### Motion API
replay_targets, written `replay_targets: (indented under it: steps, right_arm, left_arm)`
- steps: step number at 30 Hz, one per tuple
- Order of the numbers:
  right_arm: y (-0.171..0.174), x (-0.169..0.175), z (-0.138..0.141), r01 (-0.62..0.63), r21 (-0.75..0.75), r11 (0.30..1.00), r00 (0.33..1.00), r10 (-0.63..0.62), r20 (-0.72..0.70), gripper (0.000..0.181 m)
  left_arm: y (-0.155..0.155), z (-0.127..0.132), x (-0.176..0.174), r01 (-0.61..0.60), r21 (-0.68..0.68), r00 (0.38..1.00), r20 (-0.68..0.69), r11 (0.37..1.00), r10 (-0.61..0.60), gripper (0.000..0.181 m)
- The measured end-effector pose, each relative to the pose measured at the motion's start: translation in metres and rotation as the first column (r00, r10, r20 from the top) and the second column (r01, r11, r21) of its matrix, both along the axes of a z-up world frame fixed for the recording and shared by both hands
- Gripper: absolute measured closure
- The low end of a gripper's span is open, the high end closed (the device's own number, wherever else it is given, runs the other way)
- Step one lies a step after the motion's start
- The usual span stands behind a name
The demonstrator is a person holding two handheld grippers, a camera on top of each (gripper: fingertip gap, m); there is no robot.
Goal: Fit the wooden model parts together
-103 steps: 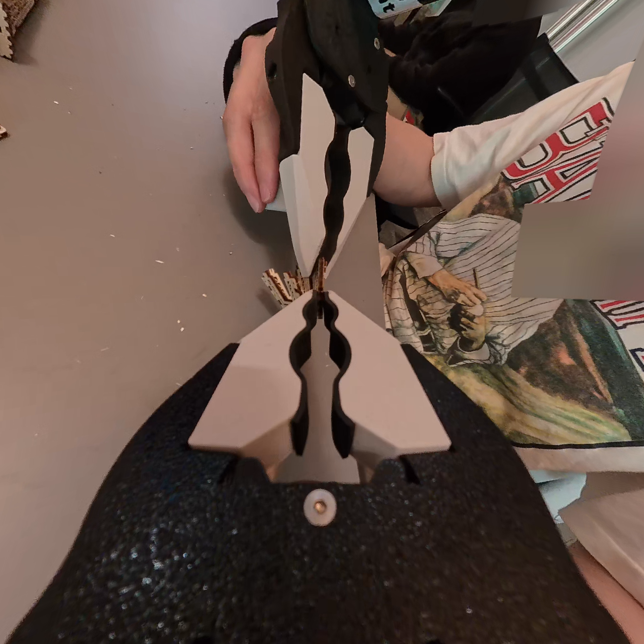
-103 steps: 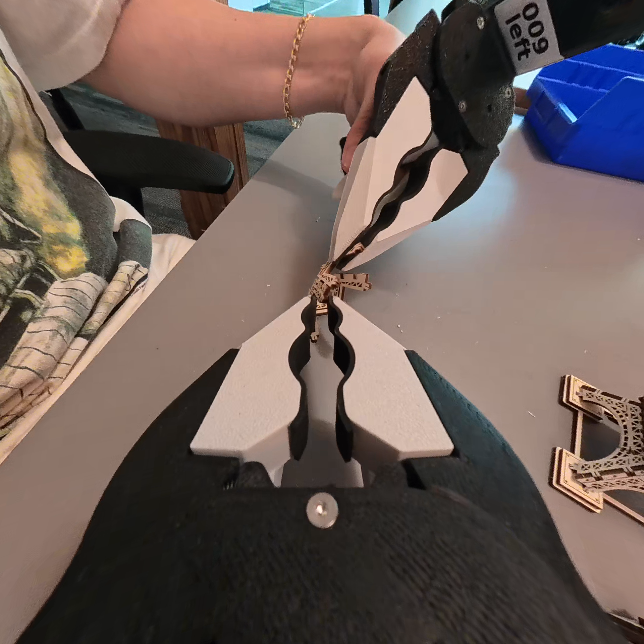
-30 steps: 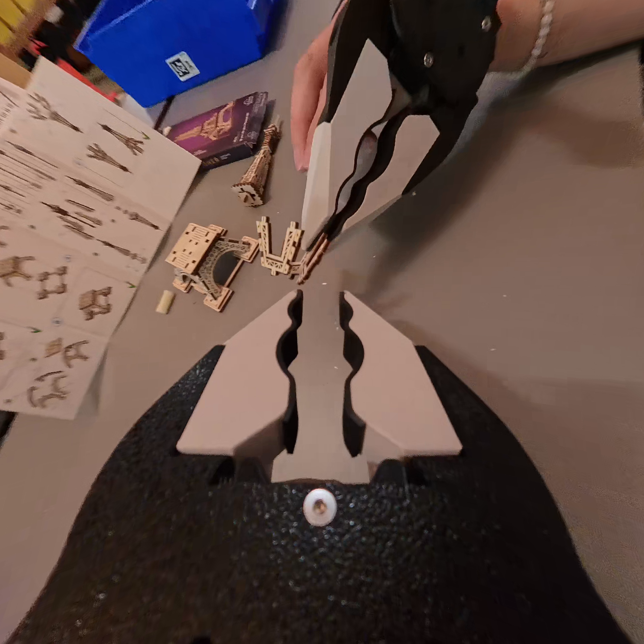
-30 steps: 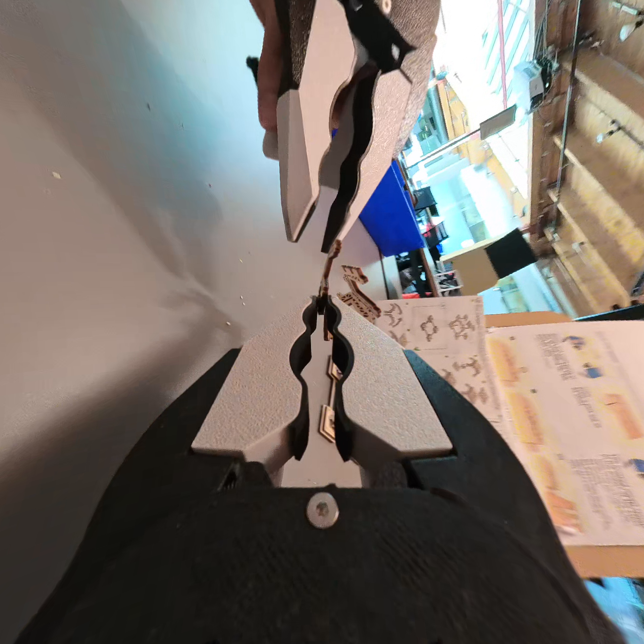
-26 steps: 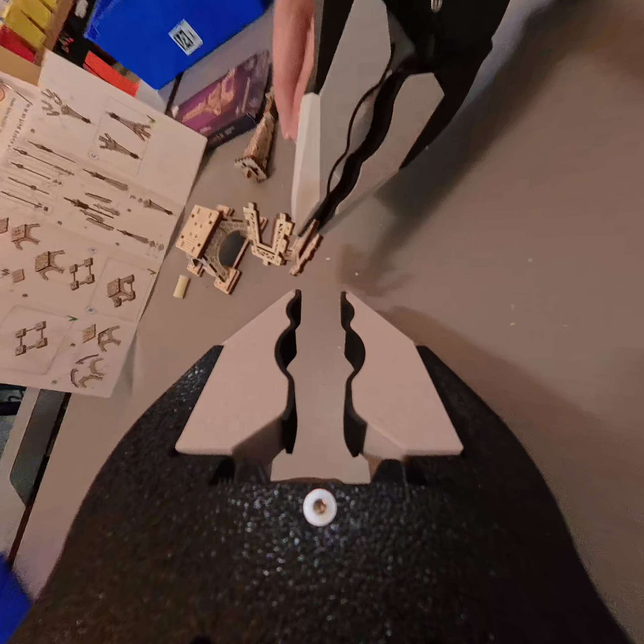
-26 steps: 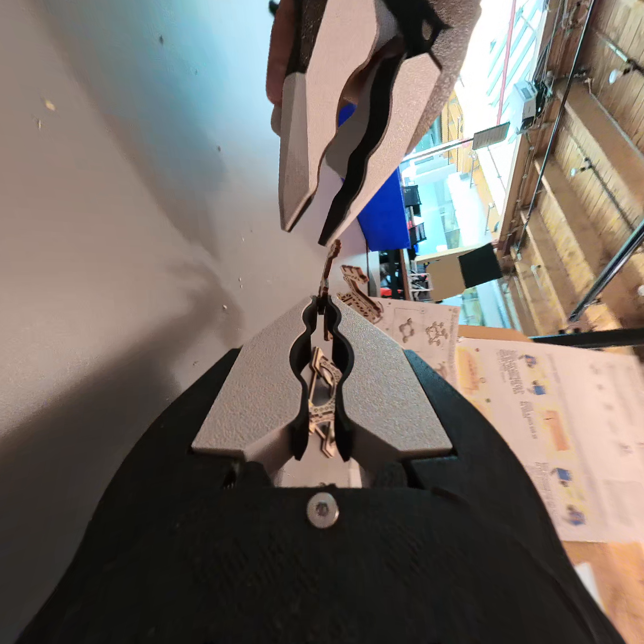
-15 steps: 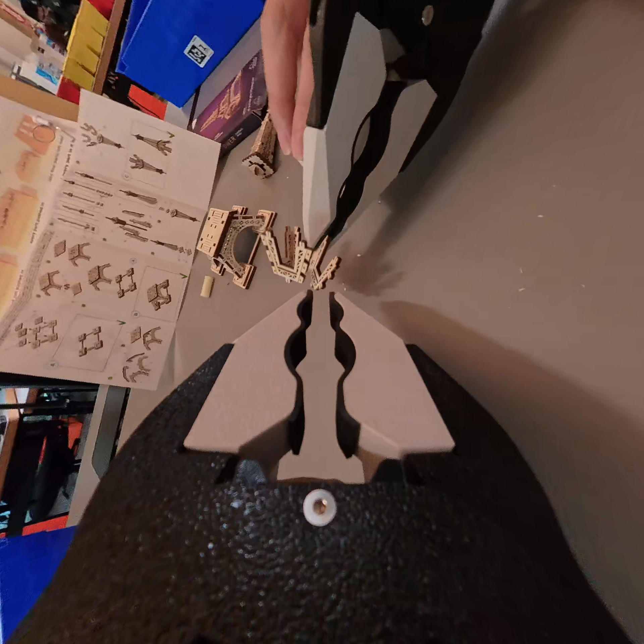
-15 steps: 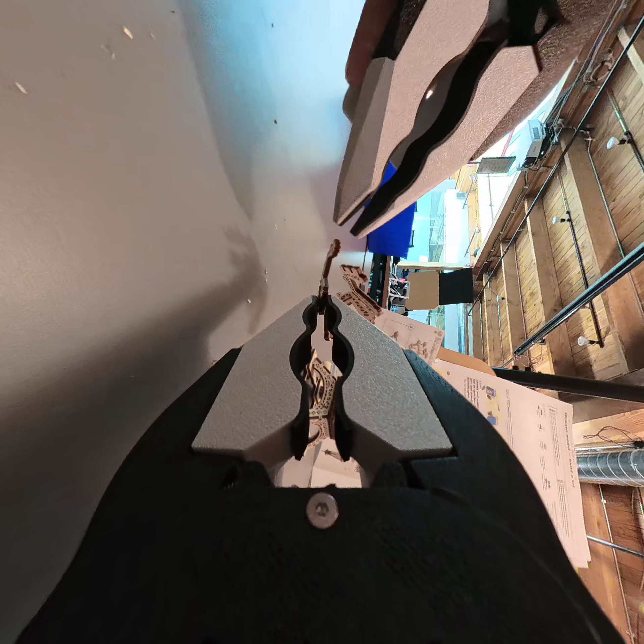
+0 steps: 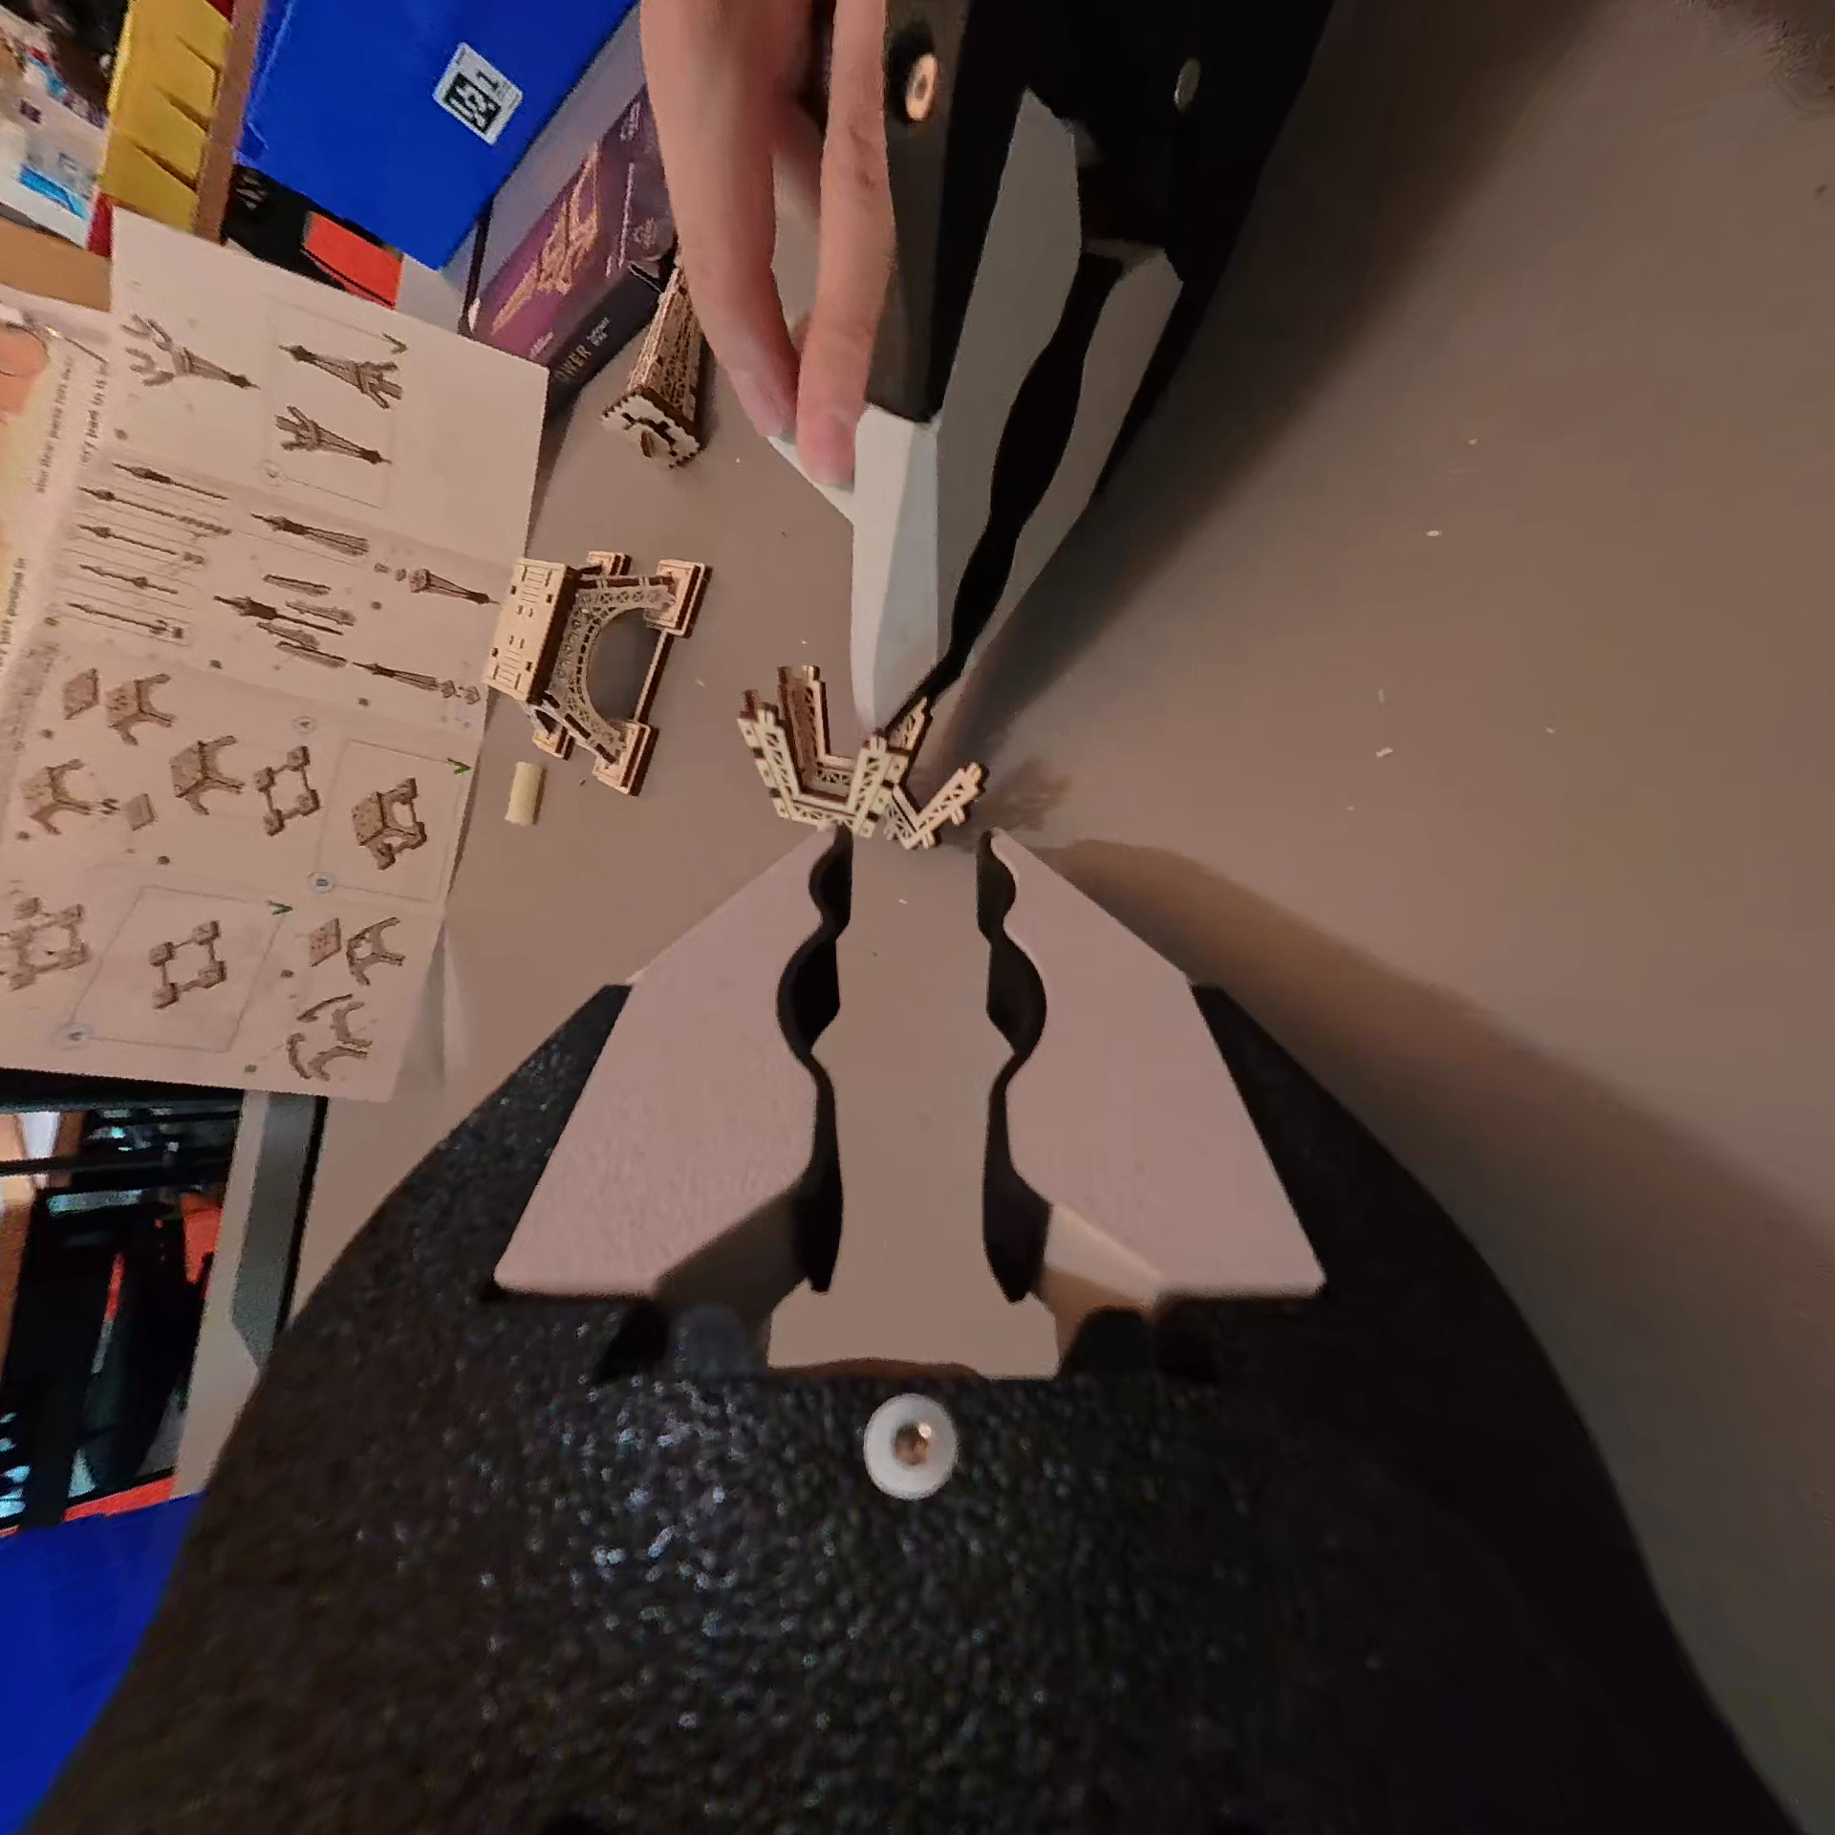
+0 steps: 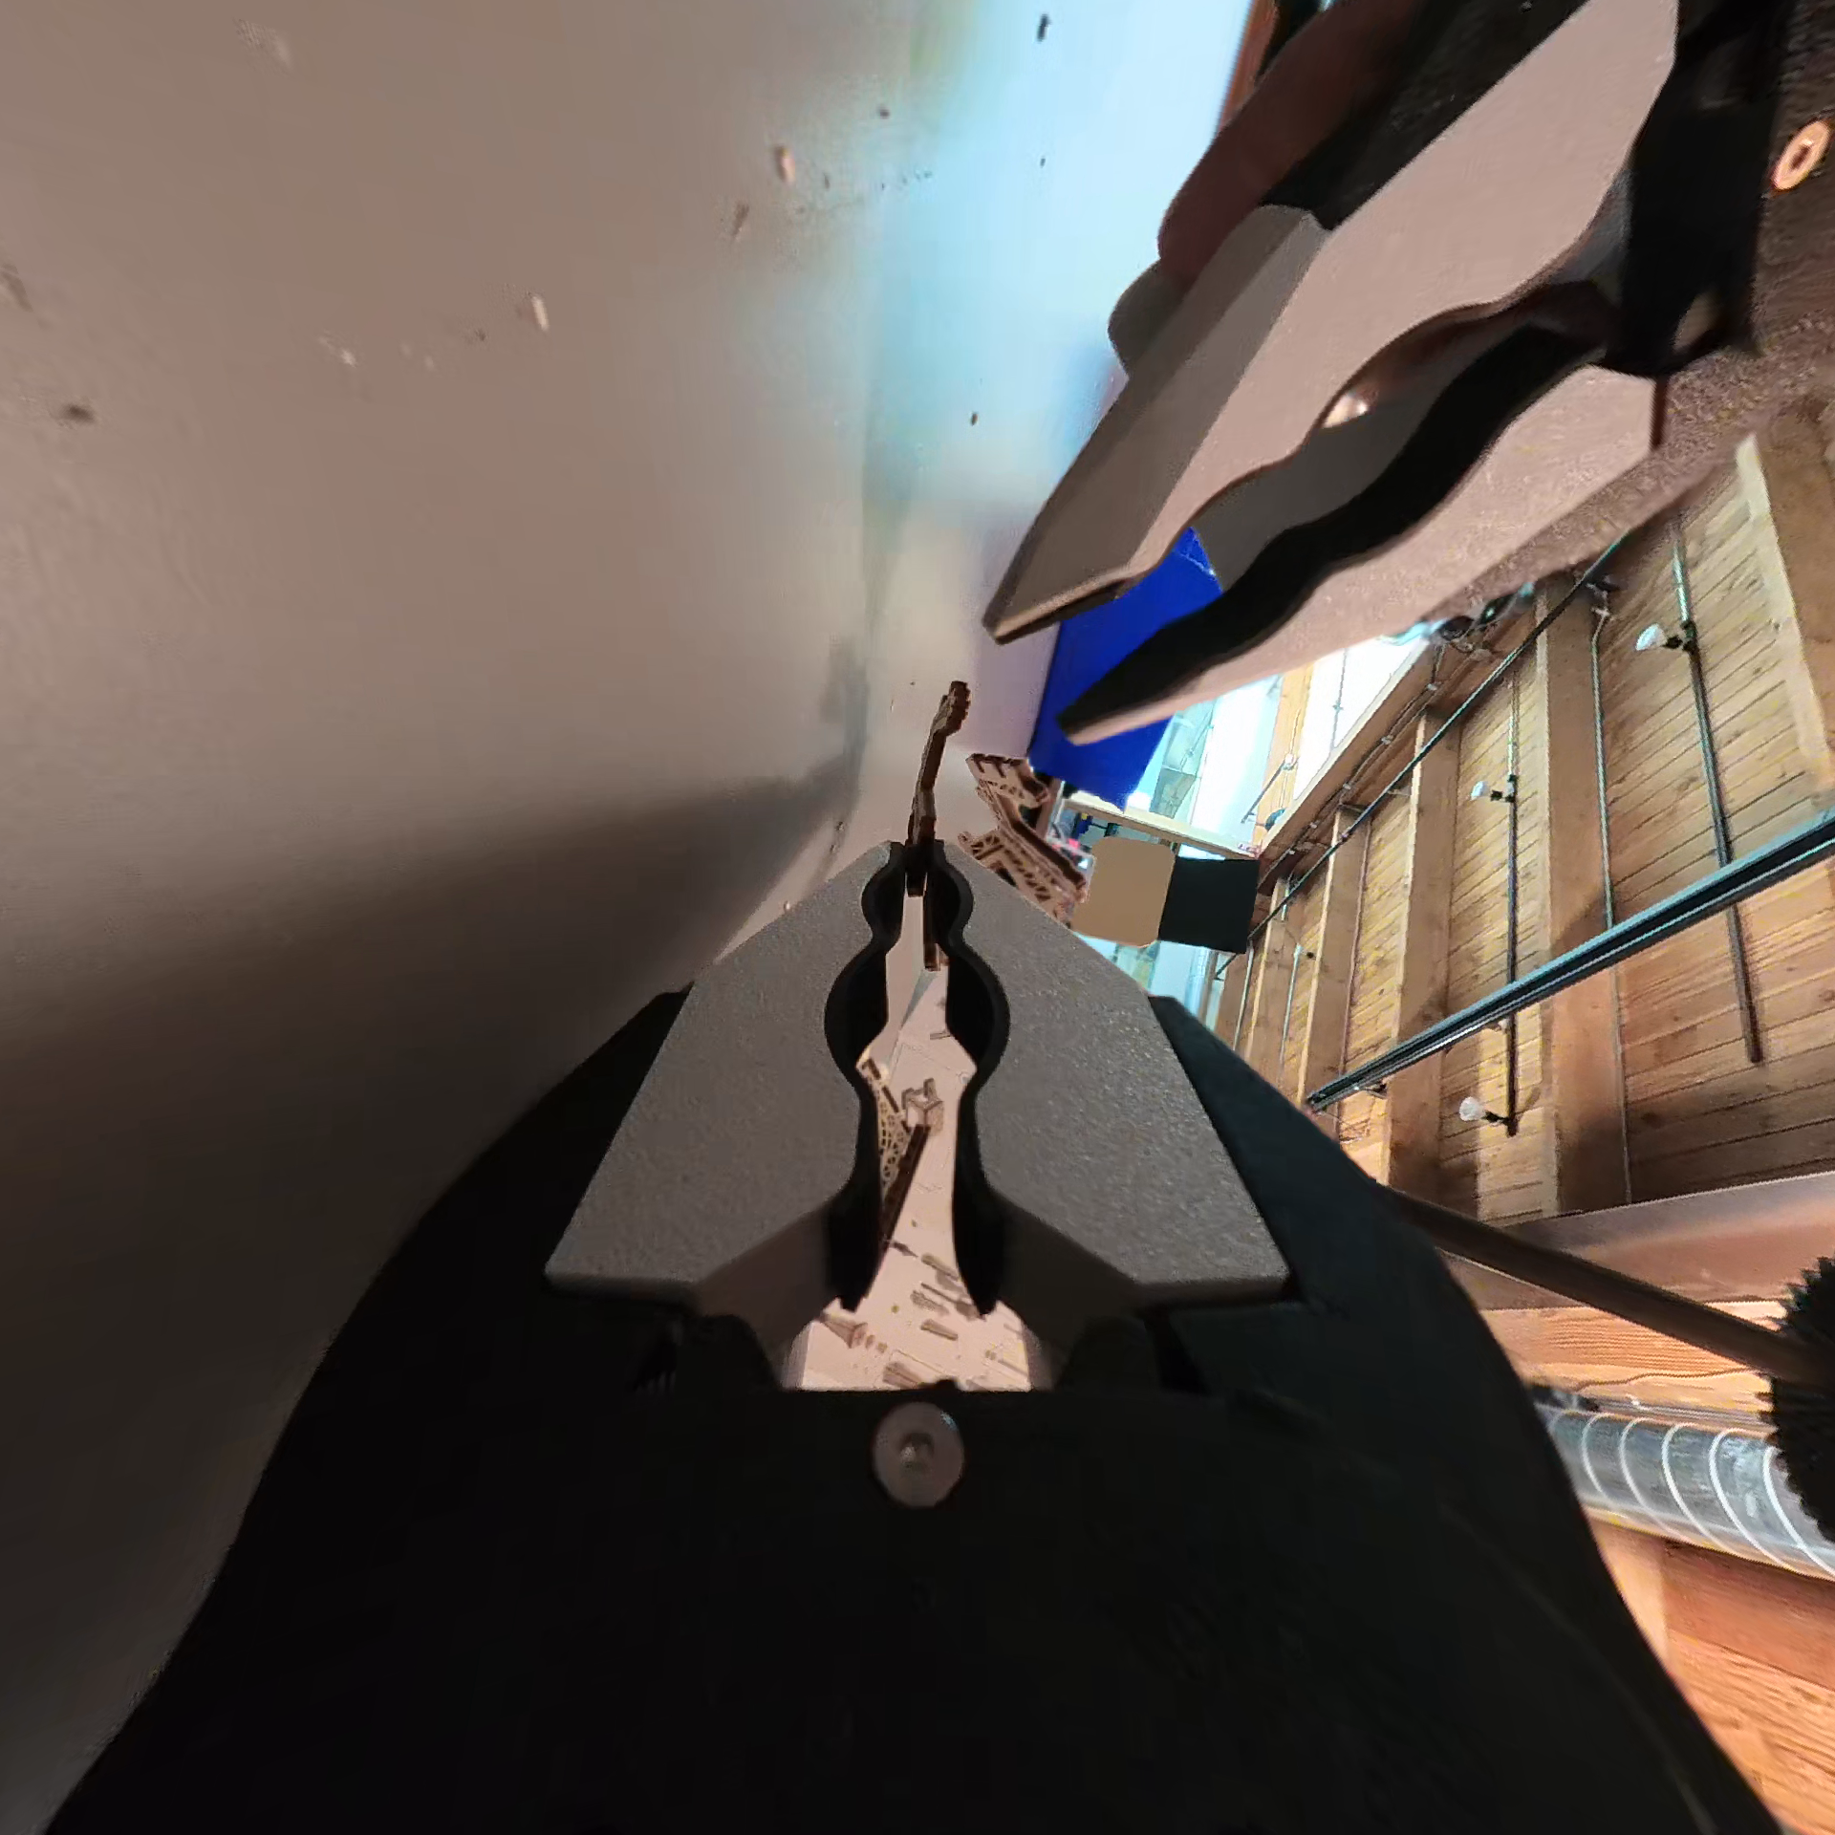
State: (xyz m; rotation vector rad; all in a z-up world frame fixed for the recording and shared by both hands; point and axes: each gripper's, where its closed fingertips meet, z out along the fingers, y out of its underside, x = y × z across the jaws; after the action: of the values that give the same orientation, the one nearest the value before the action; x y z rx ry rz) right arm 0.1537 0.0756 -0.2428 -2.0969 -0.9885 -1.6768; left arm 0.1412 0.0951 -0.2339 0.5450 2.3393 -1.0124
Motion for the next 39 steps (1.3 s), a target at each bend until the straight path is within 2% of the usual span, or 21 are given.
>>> replay_targets:
  steps: [4,12,17,21,25,28,31,33,35,36,39]
  right_arm:
    - [0.002,-0.001,-0.001,-0.008,-0.012,1.000,1.000,0.008,0.008,0.180]
    - [0.002,-0.002,-0.006,-0.013,-0.046,0.999,0.999,0.012,-0.031,0.180]
    - [0.001,-0.003,-0.006,-0.014,-0.042,0.999,0.999,0.013,-0.042,0.180]
    - [-0.003,-0.001,-0.004,0.007,0.034,0.999,0.993,-0.003,-0.117,0.180]
    - [-0.006,0.001,0.007,0.054,0.189,0.980,0.975,-0.011,-0.221,0.180]
    - [-0.009,0.004,0.023,0.153,0.417,0.896,0.913,0.034,-0.407,0.180]
    - [-0.014,0.005,0.052,0.247,0.629,0.737,0.826,0.179,-0.534,0.180]
    - [-0.015,-0.001,0.064,0.269,0.700,0.662,0.759,0.302,-0.577,0.180]
    - [-0.012,-0.010,0.068,0.270,0.726,0.633,0.695,0.393,-0.602,0.180]
    - [-0.013,-0.011,0.070,0.274,0.739,0.615,0.684,0.415,-0.600,0.180]
    - [-0.015,-0.017,0.082,0.289,0.783,0.551,0.627,0.509,-0.590,0.180]
  left_arm:
    - [-0.001,-0.001,0.004,0.003,0.046,0.995,0.104,0.999,-0.008,0.151]
    - [-0.013,-0.010,0.004,0.053,0.134,0.978,0.194,0.990,-0.078,0.146]
    - [-0.014,-0.016,0.004,0.068,0.181,0.975,0.197,0.981,-0.104,0.156]
    - [-0.016,-0.007,0.010,0.033,0.135,0.972,0.228,0.990,-0.063,0.152]
    - [-0.019,0.015,0.020,-0.048,-0.044,0.973,0.222,0.998,0.056,0.142]
    - [-0.021,0.031,0.017,-0.069,-0.216,0.981,0.165,0.974,0.107,0.145]
    - [-0.022,0.039,0.011,-0.077,-0.323,0.985,0.124,0.943,0.123,0.166]
    - [-0.026,0.040,0.007,-0.102,-0.379,0.994,-0.011,0.920,0.106,0.163]
    - [-0.031,0.055,0.003,-0.128,-0.499,0.984,-0.169,0.857,0.049,0.163]
    - [-0.032,0.062,0.000,-0.142,-0.546,0.966,-0.259,0.826,-0.006,0.163]
    - [-0.033,0.078,-0.006,-0.199,-0.633,0.854,-0.486,0.748,-0.184,0.170]
